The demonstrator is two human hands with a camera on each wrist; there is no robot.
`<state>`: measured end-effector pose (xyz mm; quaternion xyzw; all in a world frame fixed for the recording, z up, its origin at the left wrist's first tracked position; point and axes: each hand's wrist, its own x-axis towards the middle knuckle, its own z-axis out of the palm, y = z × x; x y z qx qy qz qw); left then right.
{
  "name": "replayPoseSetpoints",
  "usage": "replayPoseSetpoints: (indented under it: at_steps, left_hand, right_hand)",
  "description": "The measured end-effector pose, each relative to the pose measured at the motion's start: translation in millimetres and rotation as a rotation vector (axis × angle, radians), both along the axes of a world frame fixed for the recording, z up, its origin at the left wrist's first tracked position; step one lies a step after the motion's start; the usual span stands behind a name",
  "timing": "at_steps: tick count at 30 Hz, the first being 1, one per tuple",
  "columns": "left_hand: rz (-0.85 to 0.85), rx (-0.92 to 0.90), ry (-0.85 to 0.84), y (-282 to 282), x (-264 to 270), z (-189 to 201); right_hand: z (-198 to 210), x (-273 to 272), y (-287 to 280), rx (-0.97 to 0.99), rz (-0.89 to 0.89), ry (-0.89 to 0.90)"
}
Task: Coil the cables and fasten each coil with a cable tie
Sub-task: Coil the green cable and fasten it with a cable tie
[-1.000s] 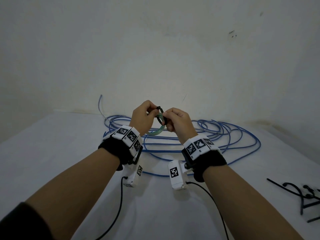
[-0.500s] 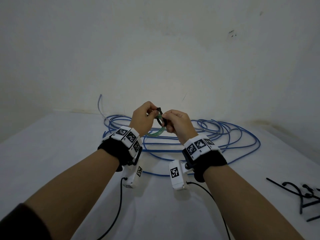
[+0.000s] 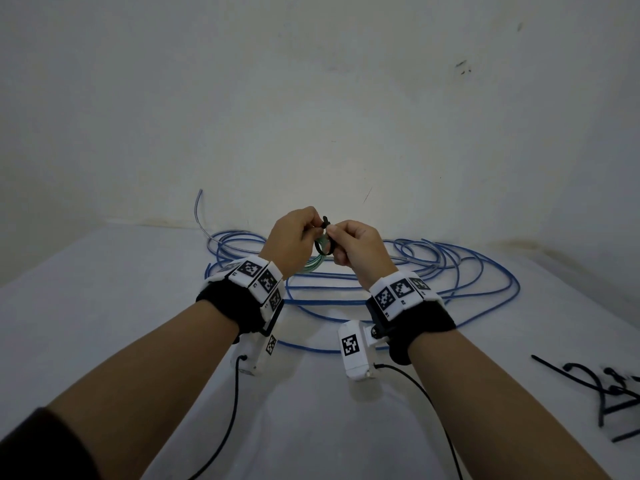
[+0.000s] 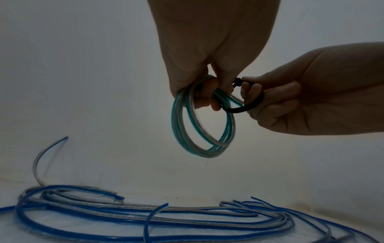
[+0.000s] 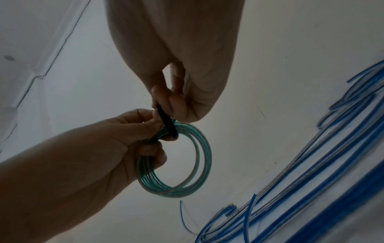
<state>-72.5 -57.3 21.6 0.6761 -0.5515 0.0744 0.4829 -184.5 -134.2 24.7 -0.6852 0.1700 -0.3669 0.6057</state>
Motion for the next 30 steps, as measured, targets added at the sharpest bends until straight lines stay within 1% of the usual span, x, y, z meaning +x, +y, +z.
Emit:
replayPoseSetpoints:
  at_steps: [3,7,9,12,15,19,21,23,25,27,28,30]
  left_hand:
    - [-0.022,0.013,-0.039,2,-1,1]
    - [0.002,0.023,-0.037,2,0,4]
    - [0.002,0.034,-0.039,1,-2,4]
    - [-0.015,0.042,-0.045,-1,-6,1]
    - [-0.058,0.038,-0.058,0,-9,1]
    - [-0.170,0.113,-0.054,7,-16,3]
    - [-0.206,0.136,-0.044,9,-18,3]
    - [-0.205,0.142,-0.007,8,-18,2]
    - [-0.179,0.132,0.039,7,-16,1]
    - [-0.163,0.113,0.063,8,-15,-1]
    - [-0.157,0.113,0.061,8,-14,-2]
    - [-0.145,0.114,0.040,9,-13,-3]
  right_hand:
    - [0,-1,-3,-0.019,-0.047,-0.002]
    - [2,-3,-5,0.002,-0.025,0.008]
    - [6,-4,-6,-0.035,-0.013,0.010]
    - [10,-4,-10,-0.059,-0.045,0.019]
    - [11,-3,-14,-0.012,-0.108,0.045]
    - [14,-3,-28,0.095,-0.264,0.085]
    - [14,-3,-32,0.118,-0.330,0.117]
    - [14,-4,-30,0.144,-0.303,0.111]
    - [13,-6,-24,0.197,-0.177,0.085]
    - [12,-8,-22,0.182,-0.074,0.107]
    - [11,-9,-21,0.160,-0.051,0.117]
    - [10,-8,-21,0.134,-0.061,0.128]
